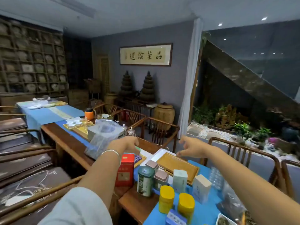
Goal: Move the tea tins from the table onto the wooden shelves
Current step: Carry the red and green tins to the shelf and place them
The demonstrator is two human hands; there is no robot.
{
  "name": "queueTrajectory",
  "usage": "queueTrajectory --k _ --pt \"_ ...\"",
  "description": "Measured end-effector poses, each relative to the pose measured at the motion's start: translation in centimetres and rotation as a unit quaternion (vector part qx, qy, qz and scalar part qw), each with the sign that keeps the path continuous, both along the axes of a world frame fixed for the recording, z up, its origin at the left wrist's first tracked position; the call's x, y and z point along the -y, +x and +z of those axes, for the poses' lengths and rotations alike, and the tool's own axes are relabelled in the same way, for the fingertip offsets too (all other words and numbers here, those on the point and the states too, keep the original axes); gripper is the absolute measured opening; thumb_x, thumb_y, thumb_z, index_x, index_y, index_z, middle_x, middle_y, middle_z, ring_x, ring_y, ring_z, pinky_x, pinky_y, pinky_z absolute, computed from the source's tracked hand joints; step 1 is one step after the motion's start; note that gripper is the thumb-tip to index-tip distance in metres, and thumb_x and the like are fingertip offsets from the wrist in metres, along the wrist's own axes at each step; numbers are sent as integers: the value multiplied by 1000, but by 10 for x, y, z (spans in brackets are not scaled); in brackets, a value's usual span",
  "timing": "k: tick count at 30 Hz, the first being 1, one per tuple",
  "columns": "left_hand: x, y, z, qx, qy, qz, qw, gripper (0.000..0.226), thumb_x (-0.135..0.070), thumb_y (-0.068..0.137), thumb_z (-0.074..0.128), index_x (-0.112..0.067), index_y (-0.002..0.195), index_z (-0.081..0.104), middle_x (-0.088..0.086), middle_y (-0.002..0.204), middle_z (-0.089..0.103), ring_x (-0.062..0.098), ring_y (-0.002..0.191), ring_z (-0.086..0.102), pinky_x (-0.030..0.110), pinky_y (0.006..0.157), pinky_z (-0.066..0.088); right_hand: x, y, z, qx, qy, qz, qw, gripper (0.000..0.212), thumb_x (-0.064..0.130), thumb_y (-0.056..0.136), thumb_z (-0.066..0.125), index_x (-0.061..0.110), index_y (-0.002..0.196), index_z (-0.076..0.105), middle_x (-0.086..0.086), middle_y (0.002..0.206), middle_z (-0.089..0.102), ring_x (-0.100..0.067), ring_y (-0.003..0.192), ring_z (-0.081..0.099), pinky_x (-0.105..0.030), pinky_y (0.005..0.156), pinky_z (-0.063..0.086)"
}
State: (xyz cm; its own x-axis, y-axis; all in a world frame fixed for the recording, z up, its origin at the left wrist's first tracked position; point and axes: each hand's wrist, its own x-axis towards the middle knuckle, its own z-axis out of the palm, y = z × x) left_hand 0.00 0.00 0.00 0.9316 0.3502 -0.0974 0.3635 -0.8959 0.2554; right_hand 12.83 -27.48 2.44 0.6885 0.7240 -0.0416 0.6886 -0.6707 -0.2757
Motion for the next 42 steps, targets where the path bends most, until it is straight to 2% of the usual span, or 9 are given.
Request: queueTrajectory --k 7,12,16,20,24,29,34,37,42 --pt "-100 76 -66 -44 -65 50 996 67 -37 74 76 -19 133 49 5 131 57 24 116 56 37 97 48 -113 93 -67 -43 -37 21 998 64 54 75 70 21 124 46 -4 116 60 -20 100 57 -33 82 47" --pt "-152 101 -128 -32 -126 85 988 68 -29 74 78 -18 134 48 7 129 58 23 115 56 27 89 44 -182 125 -145 -104 -59 54 991 69 53 74 72 18 127 46 -6 118 60 -22 101 58 -32 80 46" --pt "-173 101 -182 10 -166 121 979 94 -28 66 83 -18 145 32 12 132 53 27 117 54 30 93 44 -209 130 -207 -164 -76 76 981 86 63 59 75 16 123 43 -7 117 54 -23 101 54 -36 85 48" --pt "-188 98 -228 19 -178 145 973 122 -31 55 88 -21 152 15 15 143 38 31 133 39 33 108 35 -216 134 -257 -129 -126 110 977 112 79 43 66 19 132 34 -7 122 48 -27 113 50 -39 91 46" --pt "-206 98 -263 59 -198 166 964 133 -33 50 90 -17 152 6 14 149 33 31 137 35 44 111 35 -214 135 -290 -107 -117 155 975 103 62 52 71 19 135 28 -10 123 49 -31 114 52 -41 89 48" --pt "-216 96 -304 145 -307 221 914 134 -31 50 94 -30 147 2 5 138 44 21 127 46 41 104 42 -210 141 -310 -146 -46 144 978 95 53 54 70 26 135 28 -5 119 51 -24 109 53 -39 88 49" --pt "-216 105 -322 164 -356 193 899 117 -33 40 91 -43 132 19 -14 120 52 8 108 55 29 87 46 -208 141 -322 -158 16 117 980 95 61 49 69 32 130 29 8 114 54 -12 102 56 -28 83 50" --pt "-215 113 -325 167 -385 187 888 112 -31 35 91 -40 124 24 -17 113 52 0 106 54 18 81 47 -203 140 -327 -187 34 72 979 84 62 47 75 33 115 34 14 104 57 -6 89 60 -25 73 53" --pt "-205 114 -326 157 -383 165 895 107 -32 39 93 -43 118 21 -17 116 49 3 111 51 33 92 46 -198 135 -332 -250 107 -2 962 72 51 46 82 44 104 40 21 95 62 6 84 60 -13 65 48"
